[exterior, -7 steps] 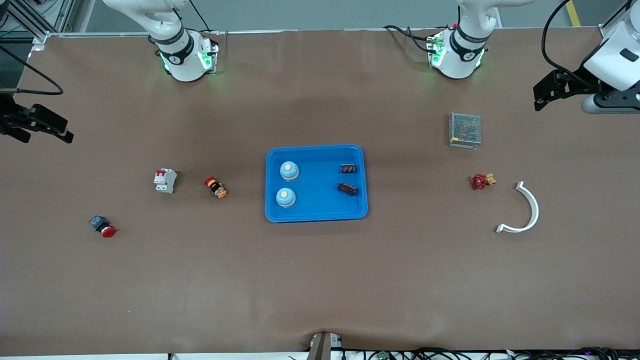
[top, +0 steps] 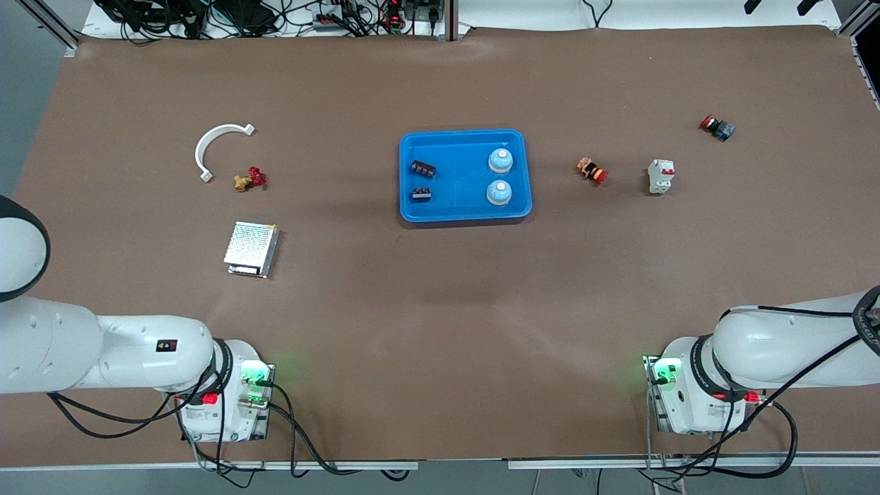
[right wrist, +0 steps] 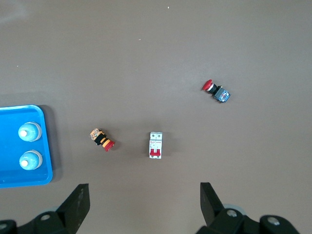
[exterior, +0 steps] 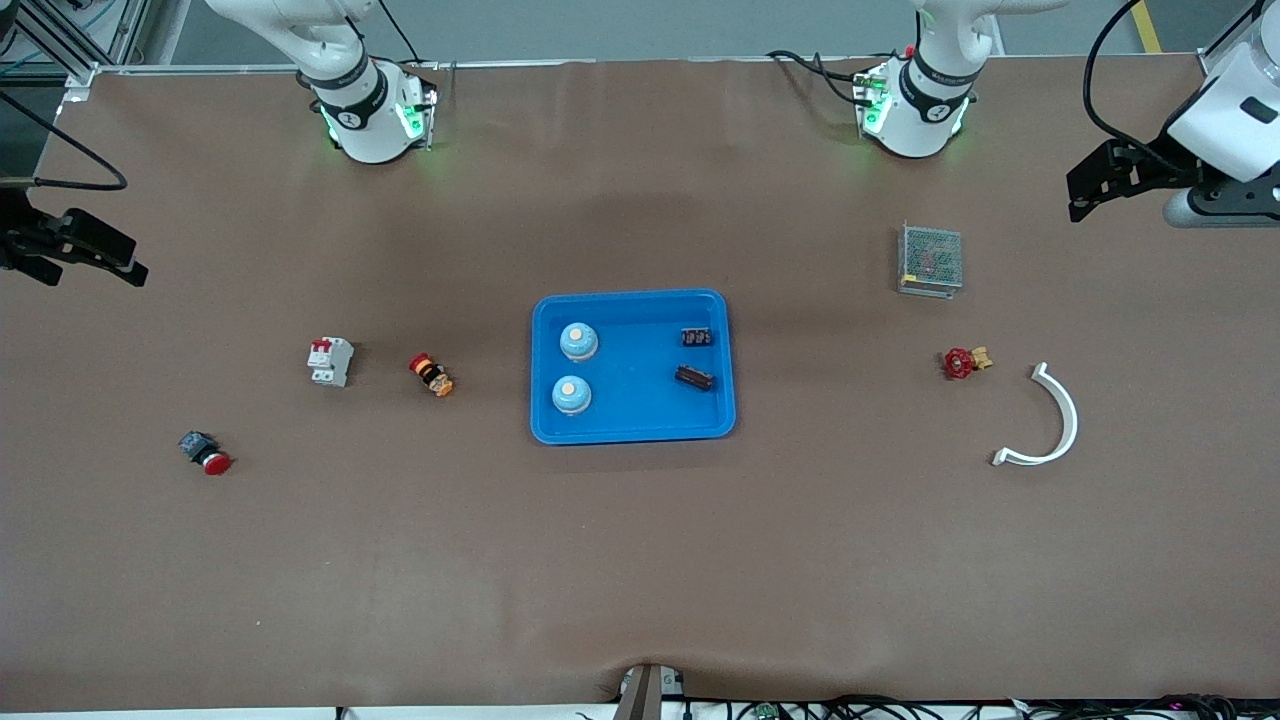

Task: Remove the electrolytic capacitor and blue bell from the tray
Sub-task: 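Move the right gripper from rest toward the blue tray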

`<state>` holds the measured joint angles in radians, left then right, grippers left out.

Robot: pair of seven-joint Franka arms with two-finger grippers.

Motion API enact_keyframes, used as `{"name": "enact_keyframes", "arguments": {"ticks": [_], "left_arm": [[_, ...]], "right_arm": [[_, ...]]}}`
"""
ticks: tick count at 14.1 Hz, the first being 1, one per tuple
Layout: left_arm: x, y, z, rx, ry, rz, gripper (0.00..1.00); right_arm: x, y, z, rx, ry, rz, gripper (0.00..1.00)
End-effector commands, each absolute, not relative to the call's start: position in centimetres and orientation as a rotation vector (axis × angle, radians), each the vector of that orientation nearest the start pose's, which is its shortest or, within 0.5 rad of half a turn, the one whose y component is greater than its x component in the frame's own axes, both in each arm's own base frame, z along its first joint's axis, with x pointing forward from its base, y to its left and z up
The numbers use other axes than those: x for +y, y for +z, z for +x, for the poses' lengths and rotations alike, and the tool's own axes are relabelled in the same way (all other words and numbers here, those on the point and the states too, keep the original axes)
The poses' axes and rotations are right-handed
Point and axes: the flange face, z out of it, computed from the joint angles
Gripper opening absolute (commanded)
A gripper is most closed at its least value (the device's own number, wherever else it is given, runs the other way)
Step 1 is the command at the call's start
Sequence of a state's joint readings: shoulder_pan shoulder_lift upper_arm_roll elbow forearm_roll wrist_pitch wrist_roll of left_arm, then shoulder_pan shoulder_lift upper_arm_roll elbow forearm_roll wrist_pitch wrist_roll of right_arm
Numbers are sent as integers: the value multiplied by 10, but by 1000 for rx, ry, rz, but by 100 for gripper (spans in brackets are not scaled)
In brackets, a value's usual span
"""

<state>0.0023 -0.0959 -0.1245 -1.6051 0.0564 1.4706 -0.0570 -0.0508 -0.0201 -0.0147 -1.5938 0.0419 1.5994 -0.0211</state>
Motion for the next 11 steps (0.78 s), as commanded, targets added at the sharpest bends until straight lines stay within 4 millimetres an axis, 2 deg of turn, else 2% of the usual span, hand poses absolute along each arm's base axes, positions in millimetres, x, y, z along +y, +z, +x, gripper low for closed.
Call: {"name": "enact_keyframes", "arguments": {"ticks": [1, 4, 5, 8, 11], "left_arm": [[-61, 657, 514, 110, 48, -3051, 100], [-56, 656, 517, 96, 51, -3056, 100], [-55, 656, 517, 96, 52, -3056, 100], [-60, 649, 520, 102, 71, -3053, 100], [-62, 646, 523, 106, 55, -3056, 100]], "right_arm": [[-30, 612, 549, 75, -15, -3087, 100], [-24, 558, 552, 103, -9, -3084, 100], [-11, 539, 552, 136, -6, -3083, 100], [47, 498, 546, 296, -3, -3073, 100], [120, 476, 535, 455, -20, -3049, 100]]}}
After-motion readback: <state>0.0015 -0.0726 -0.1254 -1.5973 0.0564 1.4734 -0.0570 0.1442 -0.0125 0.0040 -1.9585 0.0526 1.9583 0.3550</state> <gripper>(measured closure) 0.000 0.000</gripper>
